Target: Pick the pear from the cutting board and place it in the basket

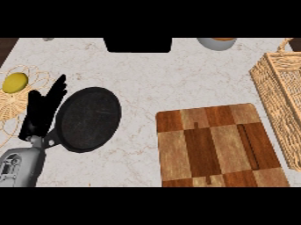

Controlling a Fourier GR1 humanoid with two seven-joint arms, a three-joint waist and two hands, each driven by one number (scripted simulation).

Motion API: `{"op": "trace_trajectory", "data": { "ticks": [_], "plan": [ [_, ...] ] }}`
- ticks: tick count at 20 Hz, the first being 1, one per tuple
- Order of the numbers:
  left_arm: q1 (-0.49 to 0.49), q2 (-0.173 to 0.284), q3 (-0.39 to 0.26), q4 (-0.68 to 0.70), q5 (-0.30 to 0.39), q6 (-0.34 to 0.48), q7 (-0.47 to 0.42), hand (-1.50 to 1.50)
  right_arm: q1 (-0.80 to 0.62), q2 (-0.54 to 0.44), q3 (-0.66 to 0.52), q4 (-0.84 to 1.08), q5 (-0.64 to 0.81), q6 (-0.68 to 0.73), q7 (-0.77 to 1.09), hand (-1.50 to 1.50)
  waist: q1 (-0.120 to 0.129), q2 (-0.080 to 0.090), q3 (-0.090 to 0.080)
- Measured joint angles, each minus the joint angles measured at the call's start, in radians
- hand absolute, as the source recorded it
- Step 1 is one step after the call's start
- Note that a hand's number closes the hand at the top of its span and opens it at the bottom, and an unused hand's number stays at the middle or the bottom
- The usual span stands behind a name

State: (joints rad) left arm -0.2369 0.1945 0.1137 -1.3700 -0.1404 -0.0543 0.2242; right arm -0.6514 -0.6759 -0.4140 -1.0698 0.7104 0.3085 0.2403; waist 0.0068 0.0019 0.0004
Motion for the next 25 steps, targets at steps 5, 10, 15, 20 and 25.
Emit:
{"op": "trace_trajectory", "data": {
  "ticks": [5,10,15,20,25],
  "plan": [
    [0.008,0.0,0.002,0.015,-0.003,-0.002,-0.026,0.0,0.008,0.012,-0.046,0.07,-0.04,-0.088,-0.083,-1.5,0.0,0.0,0.0],
    [-0.001,-0.014,-0.005,0.012,-0.007,0.007,-0.015,0.0,0.003,0.022,-0.12,0.068,-0.092,-0.196,-0.124,-1.5,-0.003,-0.001,0.0],
    [0.009,-0.005,0.005,-0.002,0.001,-0.001,-0.005,0.0,0.017,-0.001,-0.206,0.039,-0.138,-0.279,-0.102,-1.5,-0.007,-0.003,0.0],
    [0.034,-0.014,-0.006,-0.043,-0.006,0.007,0.019,0.0,0.102,-0.07,-0.339,0.03,-0.233,-0.258,-0.094,-1.5,-0.015,-0.005,0.0],
    [0.03,-0.01,0.001,-0.024,-0.004,0.003,0.007,0.0,0.222,-0.172,-0.472,0.094,-0.329,-0.175,-0.151,-1.5,-0.021,-0.004,0.0]
  ]
}}
